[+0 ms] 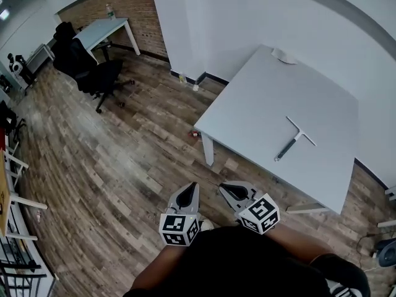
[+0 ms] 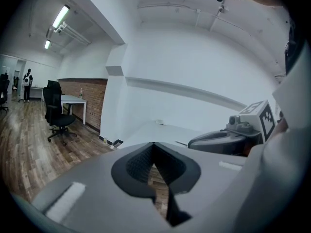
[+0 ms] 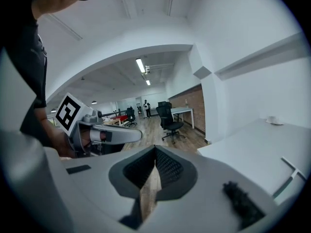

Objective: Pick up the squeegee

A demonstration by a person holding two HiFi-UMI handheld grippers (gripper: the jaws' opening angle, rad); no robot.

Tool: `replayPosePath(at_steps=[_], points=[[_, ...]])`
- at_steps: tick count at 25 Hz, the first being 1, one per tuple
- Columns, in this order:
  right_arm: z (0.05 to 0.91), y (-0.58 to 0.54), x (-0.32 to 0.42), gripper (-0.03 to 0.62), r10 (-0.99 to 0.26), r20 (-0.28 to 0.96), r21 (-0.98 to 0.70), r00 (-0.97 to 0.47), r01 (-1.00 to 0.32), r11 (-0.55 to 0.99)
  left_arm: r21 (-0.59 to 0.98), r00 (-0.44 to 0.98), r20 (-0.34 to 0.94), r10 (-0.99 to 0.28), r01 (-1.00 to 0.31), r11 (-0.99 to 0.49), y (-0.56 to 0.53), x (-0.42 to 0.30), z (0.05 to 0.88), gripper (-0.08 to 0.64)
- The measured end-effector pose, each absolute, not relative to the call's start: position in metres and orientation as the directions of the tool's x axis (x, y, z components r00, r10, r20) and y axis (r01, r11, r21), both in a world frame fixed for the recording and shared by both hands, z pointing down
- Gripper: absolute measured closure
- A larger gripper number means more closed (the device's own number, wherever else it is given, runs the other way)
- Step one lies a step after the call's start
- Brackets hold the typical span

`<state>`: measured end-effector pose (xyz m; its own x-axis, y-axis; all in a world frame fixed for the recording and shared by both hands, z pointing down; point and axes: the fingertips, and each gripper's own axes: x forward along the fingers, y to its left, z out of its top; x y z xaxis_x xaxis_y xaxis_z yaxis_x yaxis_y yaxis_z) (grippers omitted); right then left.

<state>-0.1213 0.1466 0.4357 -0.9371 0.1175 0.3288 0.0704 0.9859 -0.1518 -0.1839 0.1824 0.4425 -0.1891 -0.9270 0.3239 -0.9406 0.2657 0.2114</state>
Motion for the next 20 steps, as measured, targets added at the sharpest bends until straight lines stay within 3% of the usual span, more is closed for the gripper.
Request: replayPosePath(at_steps=[20], points=[[0.456,0.17,-0.122,0.586,-0.066,0.427,-0.113,-0.902,-0.126,0.986,0.285,0.036,0.332,-0.943,-0.956,0.064,0.186,-0.198,0.47,0.554]])
